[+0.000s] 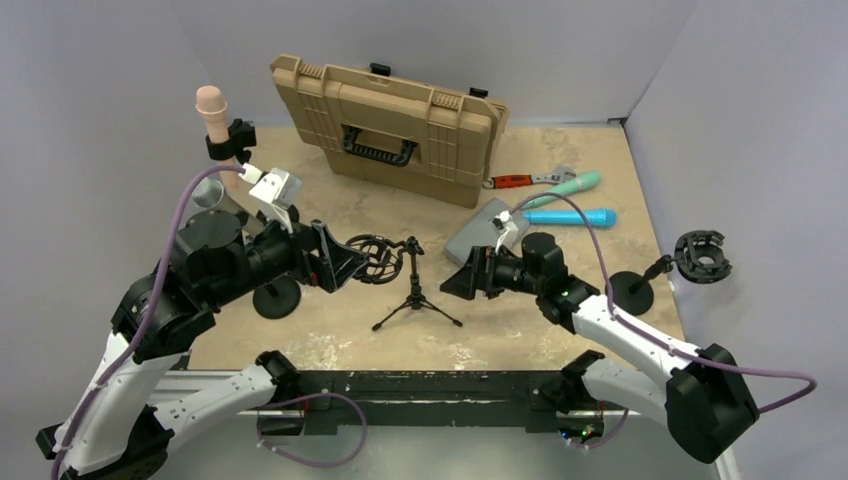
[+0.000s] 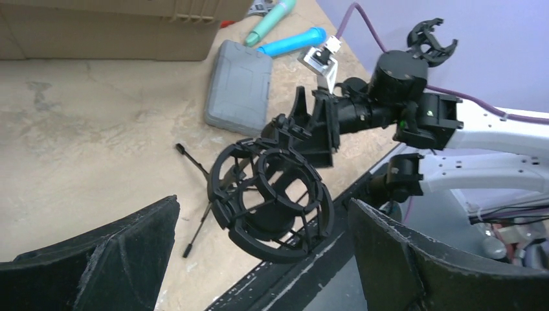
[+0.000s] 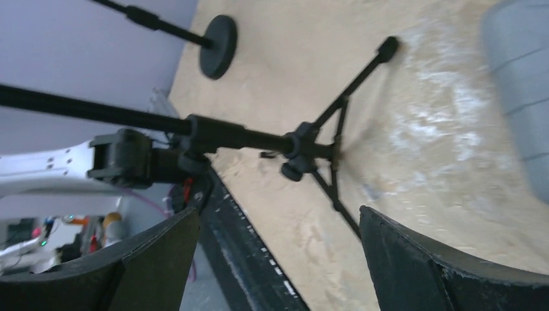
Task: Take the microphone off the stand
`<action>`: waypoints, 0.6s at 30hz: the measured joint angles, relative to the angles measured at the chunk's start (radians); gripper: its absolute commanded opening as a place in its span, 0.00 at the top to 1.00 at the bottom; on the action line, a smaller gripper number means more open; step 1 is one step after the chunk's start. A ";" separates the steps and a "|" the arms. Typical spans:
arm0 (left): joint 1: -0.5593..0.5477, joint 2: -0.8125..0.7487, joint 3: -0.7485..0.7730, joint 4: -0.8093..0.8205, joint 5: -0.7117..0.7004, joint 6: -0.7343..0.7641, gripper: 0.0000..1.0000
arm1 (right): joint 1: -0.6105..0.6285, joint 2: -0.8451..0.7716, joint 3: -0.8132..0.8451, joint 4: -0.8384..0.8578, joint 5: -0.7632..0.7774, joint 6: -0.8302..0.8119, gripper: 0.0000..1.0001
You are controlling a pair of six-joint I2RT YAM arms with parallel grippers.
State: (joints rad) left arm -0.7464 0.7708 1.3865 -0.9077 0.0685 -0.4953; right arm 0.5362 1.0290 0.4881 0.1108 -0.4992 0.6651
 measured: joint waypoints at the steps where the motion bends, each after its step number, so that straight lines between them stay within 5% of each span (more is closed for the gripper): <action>1: 0.000 0.011 0.006 -0.002 -0.011 0.014 0.00 | 0.025 -0.003 -0.013 0.029 -0.011 0.023 0.08; 18: 0.000 0.078 0.037 -0.024 -0.045 0.069 0.00 | 0.219 0.004 -0.209 0.565 0.007 0.303 0.12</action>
State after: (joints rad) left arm -0.7464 0.8490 1.4231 -0.9314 0.0235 -0.4267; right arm 0.7555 1.0328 0.2787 0.6762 -0.4919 0.9684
